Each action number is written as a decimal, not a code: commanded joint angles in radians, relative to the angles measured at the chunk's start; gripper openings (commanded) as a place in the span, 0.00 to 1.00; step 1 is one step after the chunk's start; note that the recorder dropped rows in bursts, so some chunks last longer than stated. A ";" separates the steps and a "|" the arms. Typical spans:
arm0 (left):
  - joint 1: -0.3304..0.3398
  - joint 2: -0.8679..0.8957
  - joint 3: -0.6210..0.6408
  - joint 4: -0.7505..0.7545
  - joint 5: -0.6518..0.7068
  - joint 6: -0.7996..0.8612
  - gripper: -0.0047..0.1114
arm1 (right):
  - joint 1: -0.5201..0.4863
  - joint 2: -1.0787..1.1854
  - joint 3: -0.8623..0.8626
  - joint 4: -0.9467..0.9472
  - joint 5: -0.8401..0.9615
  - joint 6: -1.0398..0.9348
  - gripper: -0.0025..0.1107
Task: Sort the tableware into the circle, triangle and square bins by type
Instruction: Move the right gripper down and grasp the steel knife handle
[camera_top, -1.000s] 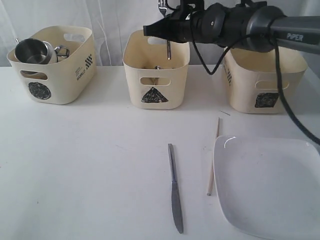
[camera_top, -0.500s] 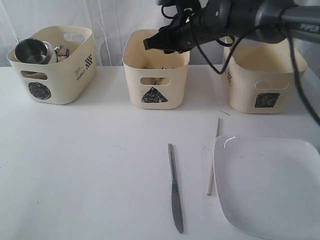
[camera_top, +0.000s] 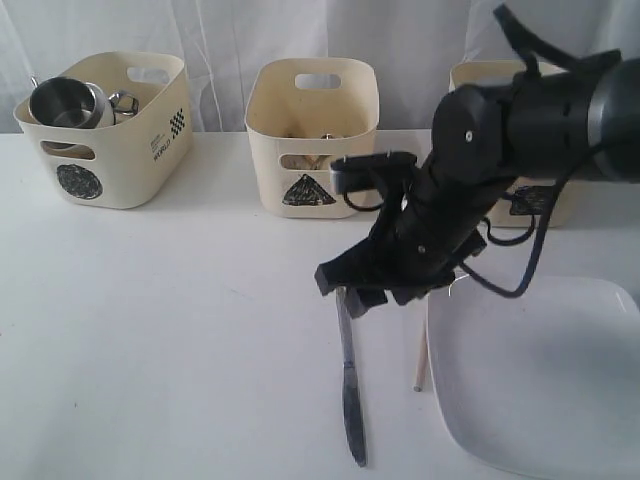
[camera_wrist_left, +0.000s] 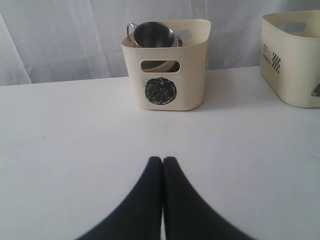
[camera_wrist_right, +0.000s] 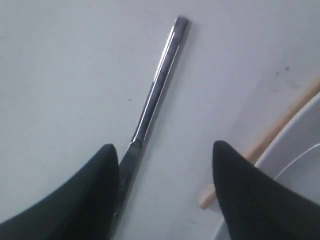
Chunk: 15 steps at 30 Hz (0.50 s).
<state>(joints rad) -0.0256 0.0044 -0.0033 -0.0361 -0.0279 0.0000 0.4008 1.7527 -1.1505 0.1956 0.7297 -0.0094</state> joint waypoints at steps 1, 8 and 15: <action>0.003 -0.004 0.003 -0.004 0.000 0.000 0.04 | 0.042 0.001 0.048 -0.007 -0.103 0.089 0.50; 0.003 -0.004 0.003 -0.004 0.000 0.000 0.04 | 0.081 0.061 0.045 0.013 -0.150 0.126 0.50; 0.003 -0.004 0.003 -0.004 0.000 0.000 0.04 | 0.092 0.141 0.029 -0.042 -0.193 0.216 0.50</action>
<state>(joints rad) -0.0256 0.0044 -0.0033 -0.0361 -0.0279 0.0000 0.4869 1.8711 -1.1081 0.1890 0.5597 0.1707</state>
